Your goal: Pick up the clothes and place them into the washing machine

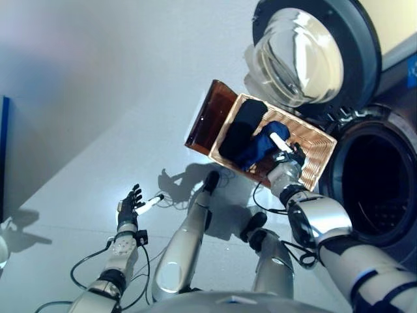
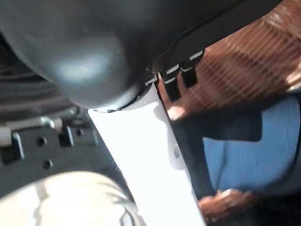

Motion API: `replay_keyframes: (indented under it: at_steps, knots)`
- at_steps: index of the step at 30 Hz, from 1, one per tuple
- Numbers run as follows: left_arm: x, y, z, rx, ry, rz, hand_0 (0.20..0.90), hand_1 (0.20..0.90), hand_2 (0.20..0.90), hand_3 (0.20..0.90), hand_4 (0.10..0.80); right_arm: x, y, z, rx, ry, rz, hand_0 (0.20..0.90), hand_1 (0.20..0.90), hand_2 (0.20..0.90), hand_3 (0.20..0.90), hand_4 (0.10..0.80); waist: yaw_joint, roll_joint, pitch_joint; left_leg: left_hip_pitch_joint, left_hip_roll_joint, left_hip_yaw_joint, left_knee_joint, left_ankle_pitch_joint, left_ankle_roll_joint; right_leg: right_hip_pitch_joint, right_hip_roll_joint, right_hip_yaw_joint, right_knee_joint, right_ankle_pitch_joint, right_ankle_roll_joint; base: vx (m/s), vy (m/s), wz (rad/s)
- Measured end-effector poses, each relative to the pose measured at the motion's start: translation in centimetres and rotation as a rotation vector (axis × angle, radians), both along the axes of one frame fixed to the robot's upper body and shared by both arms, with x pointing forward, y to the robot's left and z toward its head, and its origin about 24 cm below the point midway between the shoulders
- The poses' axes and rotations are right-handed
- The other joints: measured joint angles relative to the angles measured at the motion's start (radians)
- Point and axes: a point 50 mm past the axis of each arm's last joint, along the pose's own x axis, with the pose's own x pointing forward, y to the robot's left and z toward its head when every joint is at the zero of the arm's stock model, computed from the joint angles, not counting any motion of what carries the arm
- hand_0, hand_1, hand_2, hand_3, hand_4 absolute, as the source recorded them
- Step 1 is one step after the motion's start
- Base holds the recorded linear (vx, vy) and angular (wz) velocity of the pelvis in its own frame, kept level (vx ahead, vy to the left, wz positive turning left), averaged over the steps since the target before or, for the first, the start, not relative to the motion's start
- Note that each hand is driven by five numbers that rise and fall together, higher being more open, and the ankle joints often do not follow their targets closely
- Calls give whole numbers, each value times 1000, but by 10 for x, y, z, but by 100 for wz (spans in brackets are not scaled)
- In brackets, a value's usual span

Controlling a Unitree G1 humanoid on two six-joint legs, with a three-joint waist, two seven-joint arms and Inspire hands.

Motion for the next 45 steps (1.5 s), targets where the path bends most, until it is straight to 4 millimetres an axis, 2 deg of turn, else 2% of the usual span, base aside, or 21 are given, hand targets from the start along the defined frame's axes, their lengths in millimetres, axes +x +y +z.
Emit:
replay_keyframes:
  at_steps: [4, 5, 6, 7, 8, 13, 24, 28, 33, 37, 40, 45]
  knots:
    - [0, -2, 0, 8, 1, -7, 900, 900, 900, 900, 800, 7, 2, 12, -4, -26, -6, 900, 900, 900, 900, 800, 4, 0, 0, -22, -3, -3, -1, 3, 5, -14, 0, -4, -11, 6, 11, 8, 10, 2]
    - [0, -4, -1, 10, 5, -20, 900, 900, 900, 900, 800, 8, 2, 13, -5, -29, -7, 535, 535, 535, 535, 539, 6, 0, 0, -23, -5, -3, -1, 3, 5, -12, 0, -4, -16, 7, 11, 10, 22, 3]
    - [0, -6, -1, 11, 6, -28, 900, 900, 900, 900, 800, 8, 2, 14, -7, -28, -12, 354, 354, 354, 354, 410, 10, 0, 0, -24, -5, -3, -1, 3, 4, -12, 1, -6, -19, 6, 11, 0, 0, 0]
    - [1, -7, 0, 9, 0, -31, 900, 900, 900, 900, 800, 8, 0, 15, -9, -30, -15, 302, 302, 302, 302, 373, 14, 0, 0, -28, -5, -4, -1, 3, 4, -15, 1, -6, -20, 6, 11, 0, 0, 0]
    - [2, -7, 1, 8, -6, -32, 900, 900, 900, 900, 800, 9, -1, 16, -12, -35, -20, 200, 200, 200, 200, 300, 18, 0, 0, -34, -5, -5, -1, 3, 4, -22, 1, -7, -20, 6, 11, 0, 0, 0]
    - [3, -7, 1, 7, -10, -33, 900, 900, 900, 900, 800, 9, -7, 20, -24, -39, -51, 200, 200, 200, 200, 300, 24, 2, 1, -52, -7, -16, 0, 3, 4, -30, 1, -21, -20, 6, 11, 0, 19, 6]
    - [2, -7, 1, 9, -7, -31, 900, 900, 900, 900, 800, 8, -8, 19, -8, -34, -77, 200, 200, 200, 200, 300, 23, 10, 5, -43, -8, -6, 2, 4, 5, -29, -6, -13, -15, 7, 11, -2, 37, -2]
    - [-1, -6, -1, 9, 1, -27, 900, 900, 900, 900, 800, 8, -4, 18, 22, -44, -79, 200, 200, 200, 200, 300, 20, 21, 10, -13, -7, 29, 0, 2, 7, -23, -8, 31, -11, 11, 17, -13, 40, -20]
    - [-3, -6, -2, 4, 8, -24, 900, 900, 900, 900, 800, 9, 5, 16, 79, -100, -70, 200, 200, 200, 200, 300, -6, 22, 11, 9, -1, 57, 0, -8, 15, -15, -8, 56, -13, 24, 21, -26, 42, -15]
    - [-10, -5, -7, -8, 31, -4, 900, 900, 900, 900, 800, 5, 13, 6, 128, -128, -65, 200, 200, 200, 200, 300, -34, 24, 10, 65, -1, 97, -4, -9, 33, 24, -10, 95, -32, 37, 29, -56, 34, -25]
    - [-14, -4, -9, -23, 40, 17, 900, 900, 900, 900, 800, 1, 19, 1, 150, -165, -59, 200, 200, 200, 200, 300, -62, 25, 9, 92, 1, 112, -12, -15, 33, 41, -8, 117, -48, 48, 35, 10, 1, -20]
    - [-27, -10, -21, -88, 88, 46, 900, 900, 900, 900, 800, -18, 26, -24, 185, -173, -43, 200, 200, 200, 200, 300, -113, 33, -3, 167, 5, 156, -61, -14, 33, 97, -3, 154, -115, 88, 52, 35, 8, -25]
